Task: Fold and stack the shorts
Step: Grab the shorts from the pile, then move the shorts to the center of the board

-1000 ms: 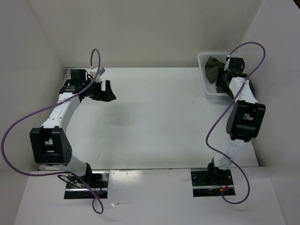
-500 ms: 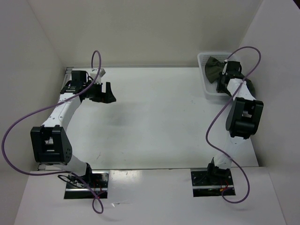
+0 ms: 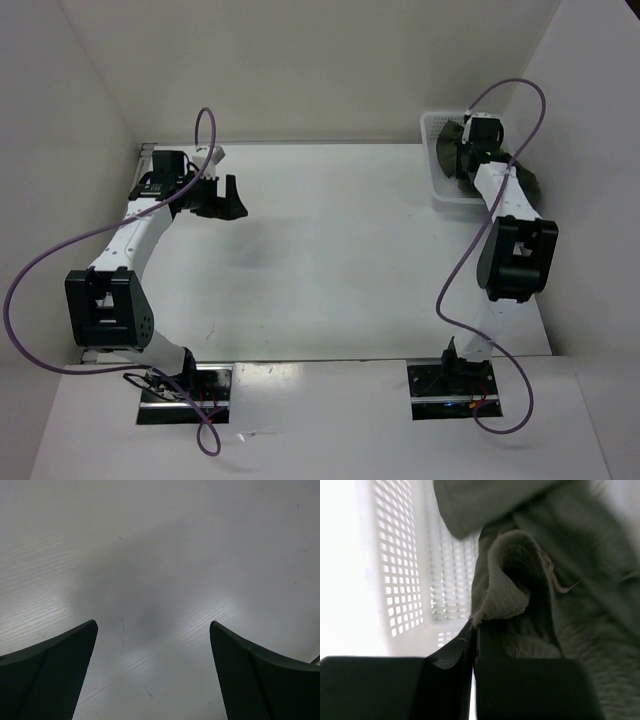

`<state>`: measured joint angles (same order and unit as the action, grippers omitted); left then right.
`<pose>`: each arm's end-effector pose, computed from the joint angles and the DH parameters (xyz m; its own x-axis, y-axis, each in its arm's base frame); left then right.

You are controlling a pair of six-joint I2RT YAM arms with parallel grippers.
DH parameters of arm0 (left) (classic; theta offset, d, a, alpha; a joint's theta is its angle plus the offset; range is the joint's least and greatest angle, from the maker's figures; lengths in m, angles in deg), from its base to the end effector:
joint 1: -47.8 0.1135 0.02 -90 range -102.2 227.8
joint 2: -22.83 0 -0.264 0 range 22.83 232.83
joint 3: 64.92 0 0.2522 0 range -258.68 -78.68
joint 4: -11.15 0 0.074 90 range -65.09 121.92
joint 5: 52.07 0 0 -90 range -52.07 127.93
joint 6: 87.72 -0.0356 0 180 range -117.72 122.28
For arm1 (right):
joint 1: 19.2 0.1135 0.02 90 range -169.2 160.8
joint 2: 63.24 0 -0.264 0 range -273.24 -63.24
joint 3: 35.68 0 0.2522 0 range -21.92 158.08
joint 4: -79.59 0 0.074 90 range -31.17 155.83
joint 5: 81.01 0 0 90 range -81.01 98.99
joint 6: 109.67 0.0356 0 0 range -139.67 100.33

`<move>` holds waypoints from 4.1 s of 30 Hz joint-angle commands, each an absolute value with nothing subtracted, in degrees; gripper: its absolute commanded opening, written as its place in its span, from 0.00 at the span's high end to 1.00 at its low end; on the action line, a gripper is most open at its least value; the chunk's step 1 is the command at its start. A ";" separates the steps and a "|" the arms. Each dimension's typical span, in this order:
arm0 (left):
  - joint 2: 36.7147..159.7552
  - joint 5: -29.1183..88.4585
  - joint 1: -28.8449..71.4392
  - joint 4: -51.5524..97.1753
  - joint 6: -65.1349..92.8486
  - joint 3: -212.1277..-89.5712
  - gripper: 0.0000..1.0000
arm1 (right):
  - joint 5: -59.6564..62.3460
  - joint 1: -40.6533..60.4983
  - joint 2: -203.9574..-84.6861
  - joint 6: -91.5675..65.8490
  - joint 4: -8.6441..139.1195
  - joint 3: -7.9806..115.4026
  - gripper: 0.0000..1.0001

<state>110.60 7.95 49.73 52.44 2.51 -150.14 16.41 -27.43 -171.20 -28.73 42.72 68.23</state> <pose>0.3377 -0.0064 0.2935 -0.6936 -0.0269 -0.7199 0.3283 0.8777 -0.3490 0.4304 -0.0669 0.2752 -0.6777 -0.0598 -0.7329 0.1335 0.9701 -0.2025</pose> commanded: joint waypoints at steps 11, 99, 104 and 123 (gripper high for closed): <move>103.69 6.91 49.55 46.19 2.28 -150.67 0.01 | 31.13 -17.97 -151.48 -25.83 56.60 93.89 1.00; 78.99 9.02 72.14 46.45 2.28 -125.26 0.01 | 18.39 -20.43 -149.22 -29.26 47.73 41.45 0.47; 78.99 8.40 72.14 45.13 2.28 -122.89 0.01 | 13.91 -13.34 -142.79 -31.45 45.88 38.37 0.44; 96.02 36.70 62.03 36.88 2.28 -119.29 0.01 | 4.85 9.71 -161.06 -44.37 47.46 46.02 0.12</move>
